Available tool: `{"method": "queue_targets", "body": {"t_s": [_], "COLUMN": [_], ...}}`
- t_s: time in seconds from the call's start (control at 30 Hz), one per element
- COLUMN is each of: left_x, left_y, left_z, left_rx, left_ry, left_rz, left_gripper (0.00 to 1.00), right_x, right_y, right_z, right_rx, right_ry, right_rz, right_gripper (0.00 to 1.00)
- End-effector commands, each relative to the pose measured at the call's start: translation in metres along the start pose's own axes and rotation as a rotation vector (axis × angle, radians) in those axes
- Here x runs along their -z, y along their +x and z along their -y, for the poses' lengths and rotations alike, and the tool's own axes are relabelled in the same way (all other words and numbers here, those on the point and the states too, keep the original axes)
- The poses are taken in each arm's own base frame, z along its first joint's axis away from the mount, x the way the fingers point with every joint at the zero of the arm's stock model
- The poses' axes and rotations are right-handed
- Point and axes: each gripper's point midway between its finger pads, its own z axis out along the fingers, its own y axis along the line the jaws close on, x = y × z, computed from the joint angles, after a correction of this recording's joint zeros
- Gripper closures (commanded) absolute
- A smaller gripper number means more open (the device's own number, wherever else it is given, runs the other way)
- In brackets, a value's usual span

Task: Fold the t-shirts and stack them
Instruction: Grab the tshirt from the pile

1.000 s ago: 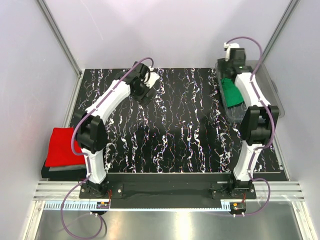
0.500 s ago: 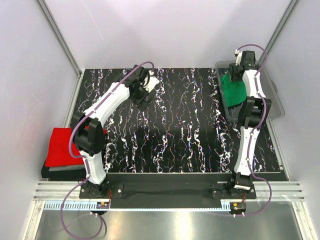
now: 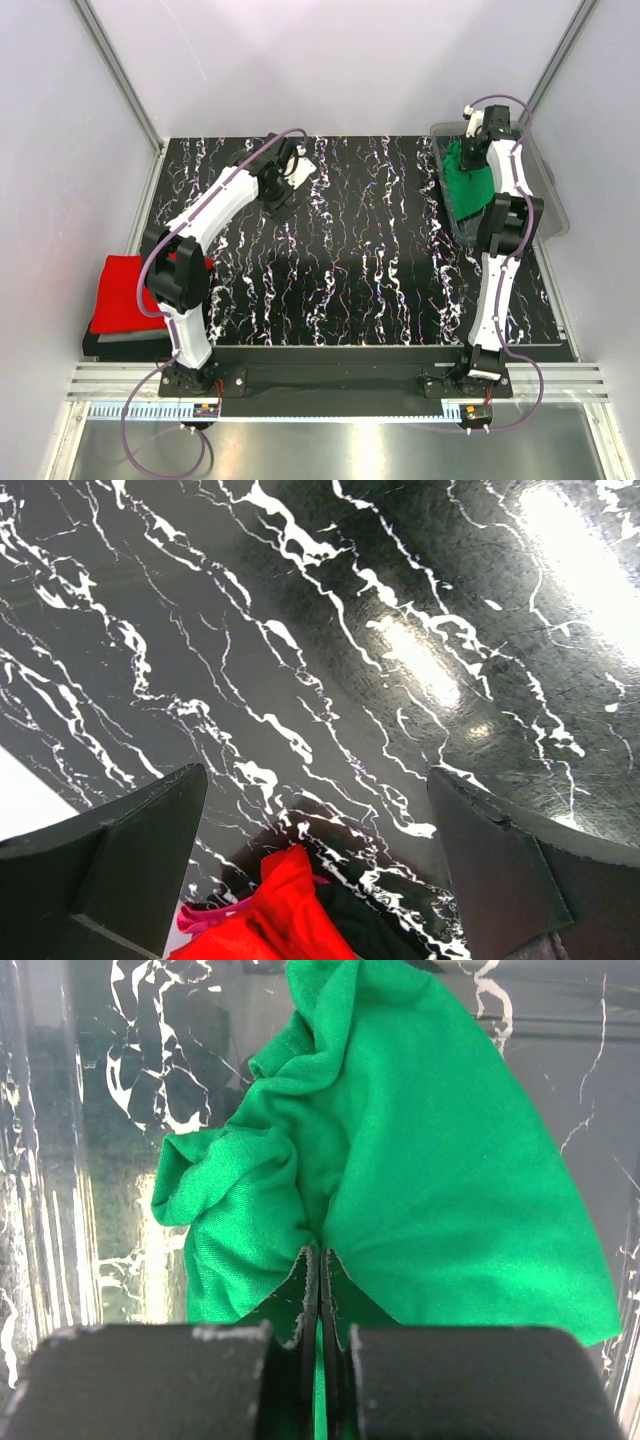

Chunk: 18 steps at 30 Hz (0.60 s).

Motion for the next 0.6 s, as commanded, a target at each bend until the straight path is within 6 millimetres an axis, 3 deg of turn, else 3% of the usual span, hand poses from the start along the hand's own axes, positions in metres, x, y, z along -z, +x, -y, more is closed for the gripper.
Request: {"method": "queue_targets", "body": {"t_s": [0.0,0.03,0.07,0.13,0.17,0.23,0.27,0.33,0.37,0.43,0.47,0.53,0.57], "left_x": [0.025,0.027,0.029,0.036,0.041,0.047,0.052,0.061,0.067,0.074,0.081,0.088,0.095], "left_y": [-0.017,-0.019,-0.021,-0.027,-0.029,-0.033,-0.033,-0.036,-0.037,-0.036,-0.033,-0.028,-0.021], "left_z": [-0.019,-0.021,-0.024,-0.031,-0.036,-0.042,-0.046,-0.053,-0.055,-0.063,-0.07,-0.077,-0.083], "left_rx": [-0.009,-0.006,-0.001,0.013,0.025,0.04,0.055,0.084,0.103,0.132,0.149,0.18,0.203], "left_ry": [-0.083,-0.092,-0.108,-0.136,-0.161,-0.191,-0.211,-0.228,-0.228,-0.244,-0.264,-0.286,-0.297], "left_rz": [0.073,0.077,0.082,0.109,0.12,0.139,0.147,0.174,0.193,0.213,0.221,0.229,0.235], "left_gripper": [0.01,0.01,0.01,0.01,0.01,0.01,0.01,0.01,0.01,0.01,0.01,0.01,0.01], "right_x": [0.053,0.062,0.087,0.117,0.151,0.189,0.226,0.26,0.29,0.318,0.341,0.361,0.377], "right_y": [-0.037,-0.045,-0.065,-0.088,-0.109,-0.131,-0.146,-0.157,-0.163,-0.166,-0.167,-0.165,-0.163], "right_z": [-0.001,0.003,0.005,0.006,0.003,-0.004,-0.011,-0.023,-0.035,-0.048,-0.064,-0.086,-0.111], "right_rx": [0.012,0.015,0.027,0.038,0.062,0.079,0.099,0.13,0.161,0.199,0.247,0.308,0.378], "right_ry": [-0.015,-0.002,0.016,0.034,0.044,0.035,0.038,0.023,0.021,0.006,-0.002,-0.017,-0.032], "right_rz": [0.09,0.114,0.173,0.246,0.319,0.404,0.474,0.538,0.585,0.627,0.66,0.686,0.709], "right_gripper": [1.0,1.0,1.0,1.0,1.0,1.0,1.0,1.0,1.0,1.0,1.0,1.0,1.0]}}
